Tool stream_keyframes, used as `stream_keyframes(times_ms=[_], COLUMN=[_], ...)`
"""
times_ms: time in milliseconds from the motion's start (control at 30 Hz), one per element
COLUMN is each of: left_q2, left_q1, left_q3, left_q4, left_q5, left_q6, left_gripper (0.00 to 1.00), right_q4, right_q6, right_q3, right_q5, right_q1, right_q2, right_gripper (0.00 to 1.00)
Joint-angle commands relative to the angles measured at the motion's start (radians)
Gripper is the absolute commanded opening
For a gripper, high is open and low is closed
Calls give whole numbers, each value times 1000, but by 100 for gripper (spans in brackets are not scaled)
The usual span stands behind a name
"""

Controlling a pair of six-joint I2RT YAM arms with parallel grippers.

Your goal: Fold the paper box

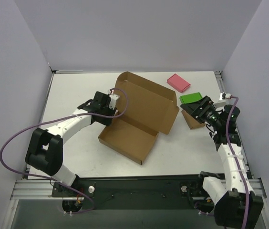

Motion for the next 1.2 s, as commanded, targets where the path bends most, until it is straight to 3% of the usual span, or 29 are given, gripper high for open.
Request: stream_keyframes(times_ms=[0, 100, 300, 600, 733, 1167], left_q2=[-95, -148, -245, -267, -199, 123], left_q1=[2, 8, 74, 227, 362, 370], left_q3=[9, -1, -15, -15, 26, 247], left_q4=[22, 40, 78, 224, 321, 506], left_q5=[66, 88, 187, 430, 589, 777], left_q6=[-18, -14, -3, -18, -101, -75], left_gripper=[48, 65, 76, 76, 77, 76], right_q4=[-208, -326, -420, -257, -176, -136], right_q6=[-180, -311, -359, -395, -415, -448], right_q3=[-16, -38, -88, -89, -72, 13], right_q5=[31, 150, 328, 356, 350, 344], right_q1=[14, 87, 262, 284, 299, 321], right_q2=[-171, -265, -267, -136, -67, 51], right_gripper=[72, 74, 75, 70, 65, 47])
